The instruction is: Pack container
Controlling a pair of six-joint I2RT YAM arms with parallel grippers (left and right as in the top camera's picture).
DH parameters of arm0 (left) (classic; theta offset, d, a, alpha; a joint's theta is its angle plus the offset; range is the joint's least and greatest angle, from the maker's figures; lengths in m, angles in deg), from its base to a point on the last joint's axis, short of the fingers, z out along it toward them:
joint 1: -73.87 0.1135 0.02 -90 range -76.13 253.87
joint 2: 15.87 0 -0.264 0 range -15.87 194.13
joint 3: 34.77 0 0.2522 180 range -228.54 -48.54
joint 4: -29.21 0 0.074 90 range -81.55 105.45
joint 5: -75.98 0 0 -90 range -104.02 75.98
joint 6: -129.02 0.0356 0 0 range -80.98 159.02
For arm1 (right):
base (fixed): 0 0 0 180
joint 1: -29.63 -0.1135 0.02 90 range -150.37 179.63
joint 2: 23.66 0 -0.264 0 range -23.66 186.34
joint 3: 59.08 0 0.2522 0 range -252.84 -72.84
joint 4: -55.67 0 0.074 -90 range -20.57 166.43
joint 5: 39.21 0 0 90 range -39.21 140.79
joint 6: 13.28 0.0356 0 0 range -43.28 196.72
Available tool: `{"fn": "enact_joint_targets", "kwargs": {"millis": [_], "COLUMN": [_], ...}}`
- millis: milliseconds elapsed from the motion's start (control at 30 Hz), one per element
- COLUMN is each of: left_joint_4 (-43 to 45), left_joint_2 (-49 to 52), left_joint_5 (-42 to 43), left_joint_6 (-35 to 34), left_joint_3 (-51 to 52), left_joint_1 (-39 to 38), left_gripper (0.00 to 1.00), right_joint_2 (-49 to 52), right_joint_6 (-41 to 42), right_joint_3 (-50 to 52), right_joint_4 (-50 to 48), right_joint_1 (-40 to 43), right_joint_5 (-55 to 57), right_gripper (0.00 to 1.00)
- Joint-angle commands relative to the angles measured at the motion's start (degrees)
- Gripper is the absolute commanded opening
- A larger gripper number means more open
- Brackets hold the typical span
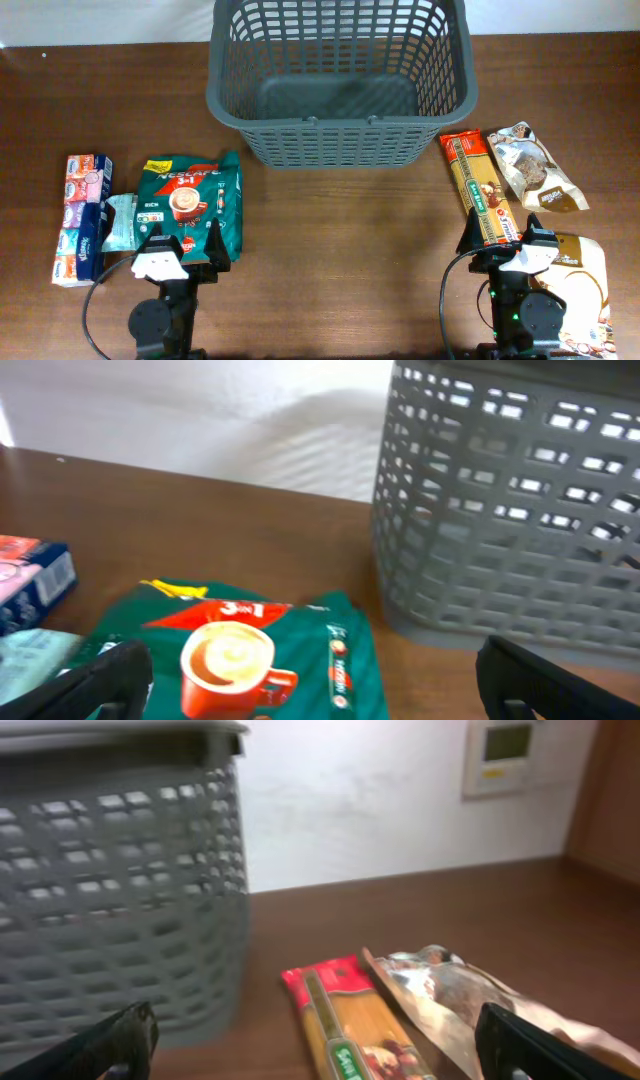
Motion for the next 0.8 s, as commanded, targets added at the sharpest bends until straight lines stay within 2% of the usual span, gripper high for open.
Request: {"fn": "enact_joint_targets", "kwargs": {"millis": [0, 233, 367, 600, 767], "left_joint_4": [0.2, -3.4, -9.3, -34.9, -49.2], "left_joint_2": [2.0, 13.7, 23.2, 37.9, 44.7], "left_joint_5": [3.1, 7.9, 10.5, 12.7, 12.5], "left_joint_6": [-0.1, 0.2, 0.2, 6.6, 8.1], "left_joint_3": [-5.3, -21.8, -36.0, -67.7, -87.4], "left_joint_1": [0.0, 0.0, 0.0, 0.0, 0.0], "left_gripper": [0.99, 0.99, 0.99, 0.99, 0.99], "right_joint_2": [0.0, 7.6, 15.4, 34.2, 44.7], "right_joint_6": [0.3, 0.3, 0.3, 0.3, 0.3], "right_joint_3": [-8.1, -28.3, -43.9, -76.2, -95.2], "right_joint_4": [1.5, 17.2, 30.5, 61.1, 74.1], "right_joint_1": [0.3, 0.3, 0.3, 0.3, 0.3], "right_joint_5": [-4.5, -11.8, -13.5, -13.0, -13.5], "right_gripper": [0.99, 0.99, 0.99, 0.99, 0.99]}}
